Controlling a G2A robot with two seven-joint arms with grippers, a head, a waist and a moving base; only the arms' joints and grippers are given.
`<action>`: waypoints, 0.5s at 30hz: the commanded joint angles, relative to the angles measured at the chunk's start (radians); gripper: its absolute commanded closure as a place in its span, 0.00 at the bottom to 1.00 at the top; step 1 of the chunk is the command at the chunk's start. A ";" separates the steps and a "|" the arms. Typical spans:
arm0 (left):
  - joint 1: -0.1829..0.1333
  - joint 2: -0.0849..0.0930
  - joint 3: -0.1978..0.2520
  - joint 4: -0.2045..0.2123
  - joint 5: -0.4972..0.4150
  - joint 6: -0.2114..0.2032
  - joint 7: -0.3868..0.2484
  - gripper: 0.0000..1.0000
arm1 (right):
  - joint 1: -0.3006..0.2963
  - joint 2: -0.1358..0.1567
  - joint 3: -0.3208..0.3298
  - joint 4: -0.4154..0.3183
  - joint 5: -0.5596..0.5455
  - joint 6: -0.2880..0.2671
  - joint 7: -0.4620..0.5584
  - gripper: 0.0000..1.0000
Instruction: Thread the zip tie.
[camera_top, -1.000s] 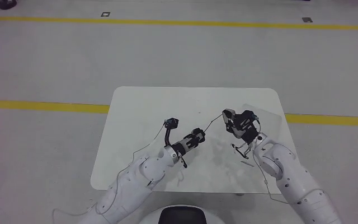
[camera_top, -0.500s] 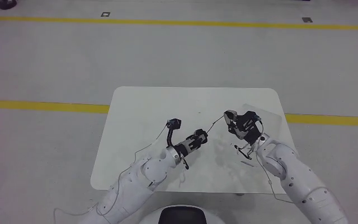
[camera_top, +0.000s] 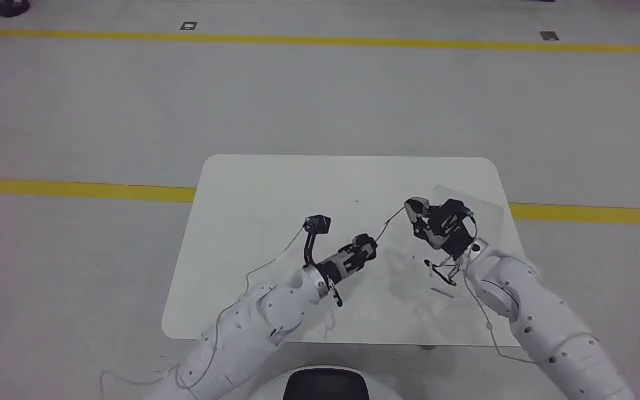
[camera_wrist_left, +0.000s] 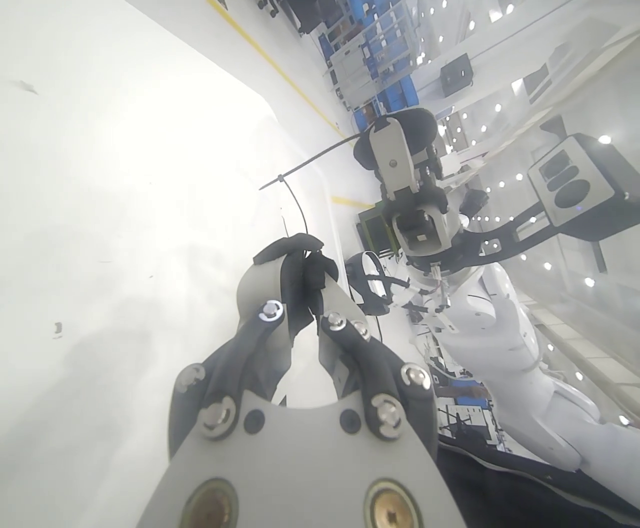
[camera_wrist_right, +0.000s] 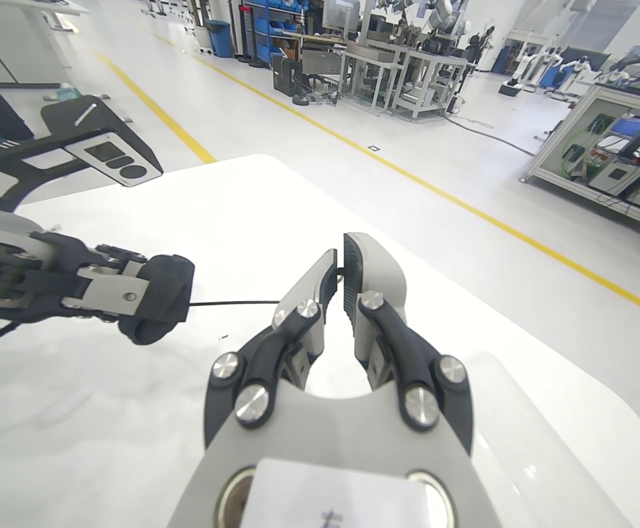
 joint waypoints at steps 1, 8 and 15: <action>0.001 0.000 0.000 0.000 0.003 -0.002 0.002 1.00 | -0.003 0.002 0.002 -0.002 0.002 0.000 -0.006 1.00; -0.001 -0.001 0.005 0.000 0.002 0.022 0.004 1.00 | -0.011 0.012 0.001 -0.007 0.011 0.000 -0.018 1.00; -0.001 -0.001 0.005 0.000 0.002 0.022 0.004 1.00 | -0.012 0.017 -0.007 -0.015 -0.004 0.000 -0.016 1.00</action>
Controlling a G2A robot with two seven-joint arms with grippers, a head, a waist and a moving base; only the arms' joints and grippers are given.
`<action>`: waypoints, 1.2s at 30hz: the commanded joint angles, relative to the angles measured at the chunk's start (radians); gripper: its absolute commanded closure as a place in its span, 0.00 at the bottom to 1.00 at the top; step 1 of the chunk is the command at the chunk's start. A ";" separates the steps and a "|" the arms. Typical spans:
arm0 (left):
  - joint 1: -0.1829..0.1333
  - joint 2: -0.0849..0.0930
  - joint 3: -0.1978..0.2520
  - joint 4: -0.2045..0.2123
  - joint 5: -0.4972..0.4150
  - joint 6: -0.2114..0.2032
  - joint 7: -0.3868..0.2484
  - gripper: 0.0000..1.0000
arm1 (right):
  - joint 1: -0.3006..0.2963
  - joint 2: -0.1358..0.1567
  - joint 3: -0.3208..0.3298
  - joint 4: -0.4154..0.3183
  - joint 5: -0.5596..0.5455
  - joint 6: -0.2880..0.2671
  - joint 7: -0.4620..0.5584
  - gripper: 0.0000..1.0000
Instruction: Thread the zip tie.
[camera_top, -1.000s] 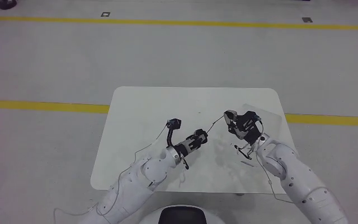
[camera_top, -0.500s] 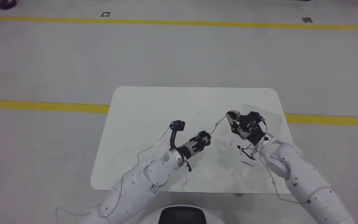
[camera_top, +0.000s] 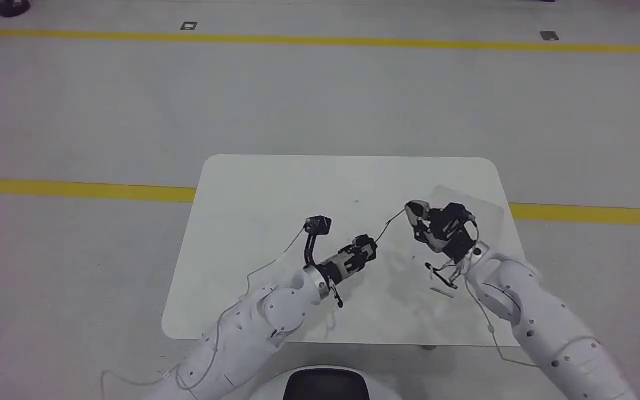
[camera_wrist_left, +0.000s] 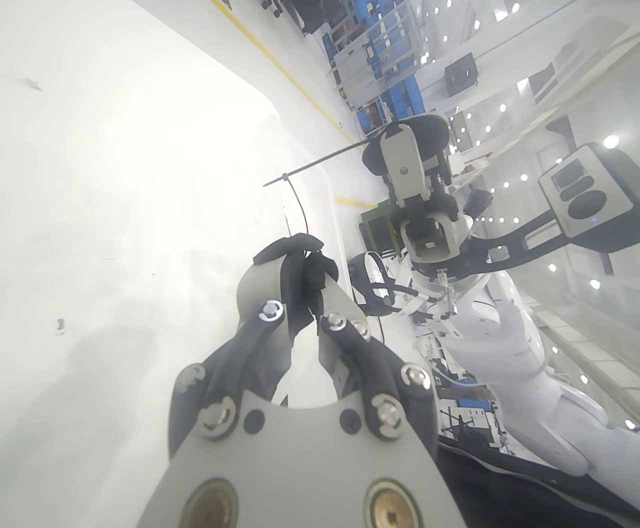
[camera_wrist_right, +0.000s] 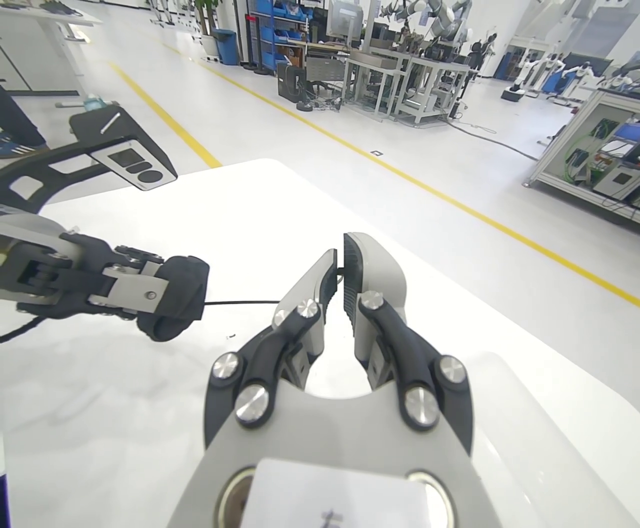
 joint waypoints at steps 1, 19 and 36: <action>0.002 0.000 0.000 -0.001 0.001 0.000 0.003 1.00 | -0.001 0.001 -0.003 -0.003 0.001 0.000 0.001 1.00; 0.009 0.007 0.001 -0.012 0.047 -0.039 -0.008 1.00 | 0.019 0.043 -0.036 -0.025 0.056 0.000 -0.024 1.00; 0.033 0.015 -0.016 -0.038 0.038 -0.105 0.019 1.00 | 0.055 0.058 -0.073 -0.010 0.059 0.000 -0.001 1.00</action>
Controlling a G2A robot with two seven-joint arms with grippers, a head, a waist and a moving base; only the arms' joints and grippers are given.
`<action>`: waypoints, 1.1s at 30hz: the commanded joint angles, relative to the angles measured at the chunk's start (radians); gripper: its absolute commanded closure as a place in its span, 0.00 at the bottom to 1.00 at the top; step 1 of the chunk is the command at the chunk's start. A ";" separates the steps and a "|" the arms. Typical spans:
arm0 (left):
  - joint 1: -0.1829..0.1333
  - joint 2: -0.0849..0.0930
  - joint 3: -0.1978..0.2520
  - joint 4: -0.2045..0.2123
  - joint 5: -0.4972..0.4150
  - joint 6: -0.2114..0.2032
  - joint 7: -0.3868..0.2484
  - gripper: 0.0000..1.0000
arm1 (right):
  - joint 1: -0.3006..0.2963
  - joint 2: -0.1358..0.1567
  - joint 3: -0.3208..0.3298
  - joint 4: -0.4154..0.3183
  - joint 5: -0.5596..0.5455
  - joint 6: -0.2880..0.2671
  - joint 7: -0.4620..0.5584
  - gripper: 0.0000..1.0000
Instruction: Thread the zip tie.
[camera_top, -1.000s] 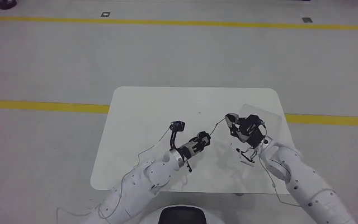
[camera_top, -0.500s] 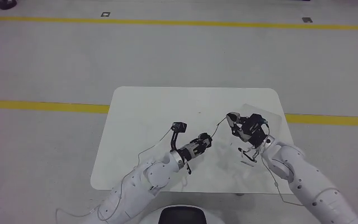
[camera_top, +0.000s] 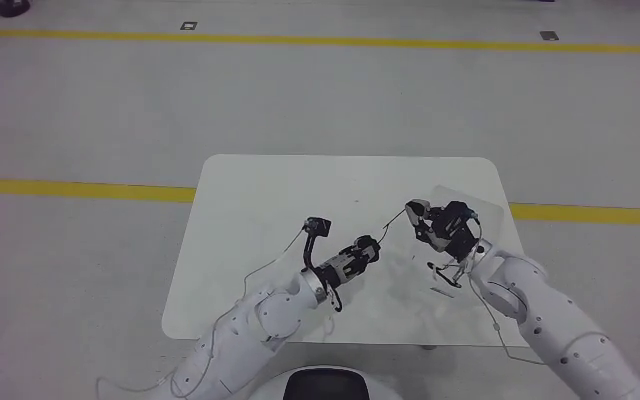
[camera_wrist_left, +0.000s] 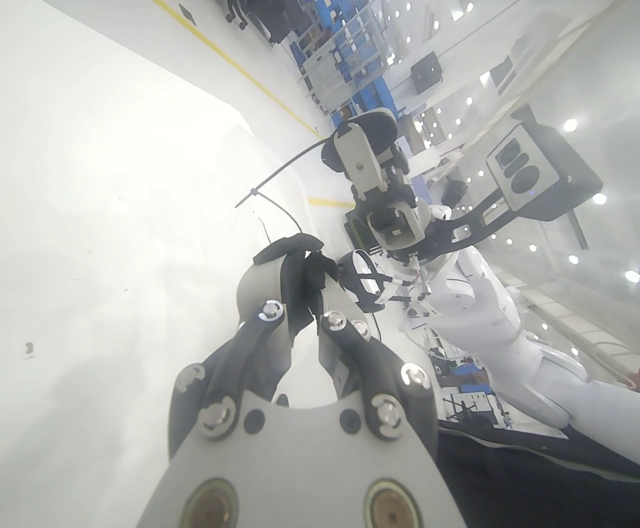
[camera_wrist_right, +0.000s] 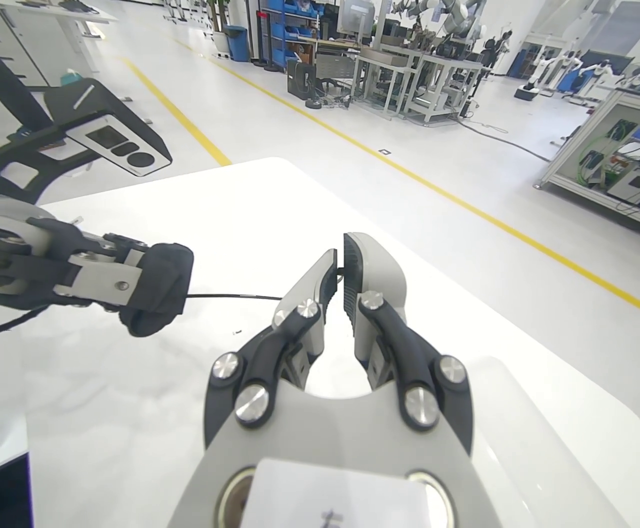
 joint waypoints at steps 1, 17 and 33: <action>-0.001 0.000 0.001 -0.001 0.001 0.005 -0.003 1.00 | 0.005 0.000 -0.008 0.001 -0.005 0.000 0.007 1.00; -0.006 -0.002 0.005 0.000 -0.003 0.032 0.004 1.00 | -0.019 0.026 -0.009 -0.005 -0.019 0.000 -0.118 1.00; -0.006 -0.002 0.005 0.000 -0.003 0.032 0.004 1.00 | 0.023 0.013 -0.055 0.008 -0.009 0.000 -0.068 1.00</action>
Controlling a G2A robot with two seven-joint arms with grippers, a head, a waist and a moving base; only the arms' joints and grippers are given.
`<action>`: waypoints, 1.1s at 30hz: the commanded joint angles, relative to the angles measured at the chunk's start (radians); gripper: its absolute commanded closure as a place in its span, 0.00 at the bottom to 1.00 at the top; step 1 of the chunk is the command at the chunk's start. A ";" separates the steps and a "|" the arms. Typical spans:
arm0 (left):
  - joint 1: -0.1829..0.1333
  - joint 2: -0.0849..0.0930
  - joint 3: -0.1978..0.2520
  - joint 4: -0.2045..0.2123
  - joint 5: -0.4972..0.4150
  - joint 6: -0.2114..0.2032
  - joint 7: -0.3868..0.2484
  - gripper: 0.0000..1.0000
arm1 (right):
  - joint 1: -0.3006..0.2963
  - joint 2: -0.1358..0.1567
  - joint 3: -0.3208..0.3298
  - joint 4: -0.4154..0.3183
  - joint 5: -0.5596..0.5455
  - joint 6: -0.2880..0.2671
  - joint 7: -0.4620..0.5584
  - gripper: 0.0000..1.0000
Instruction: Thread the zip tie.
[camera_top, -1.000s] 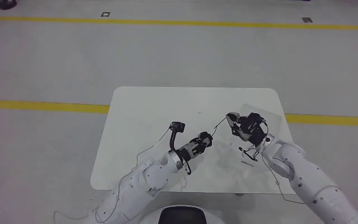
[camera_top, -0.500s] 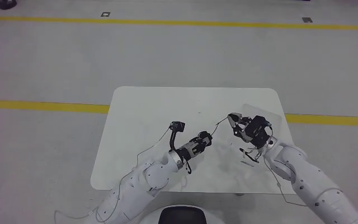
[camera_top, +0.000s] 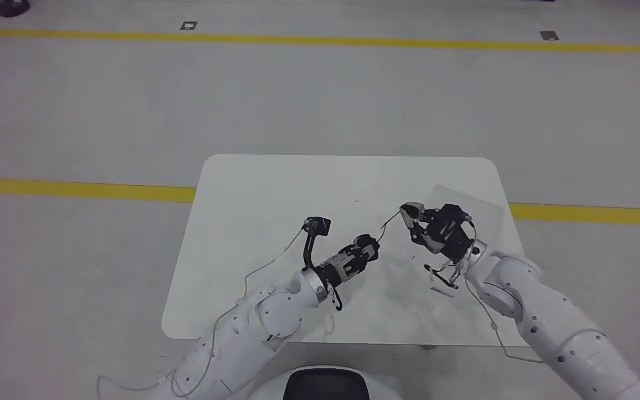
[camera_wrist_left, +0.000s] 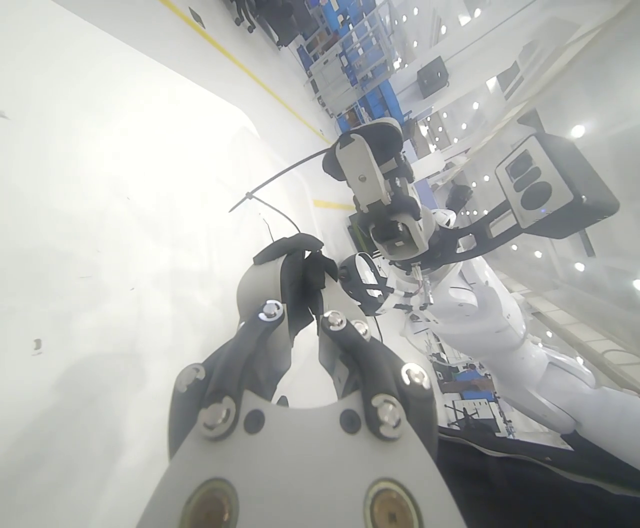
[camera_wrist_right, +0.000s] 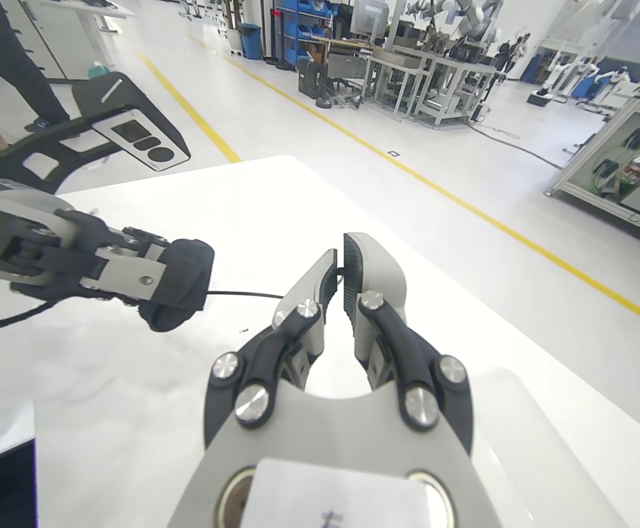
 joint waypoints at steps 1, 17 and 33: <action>0.000 0.000 0.000 0.000 0.000 0.000 0.000 1.00 | -0.005 0.004 0.002 0.003 -0.001 0.000 -0.009 1.00; 0.000 0.000 0.000 0.000 0.000 0.000 0.000 1.00 | -0.022 0.003 0.022 0.012 0.006 0.000 -0.019 0.82; 0.000 0.000 0.000 0.000 0.000 0.000 0.000 1.00 | -0.034 0.018 0.032 -0.008 0.016 0.000 -0.025 0.76</action>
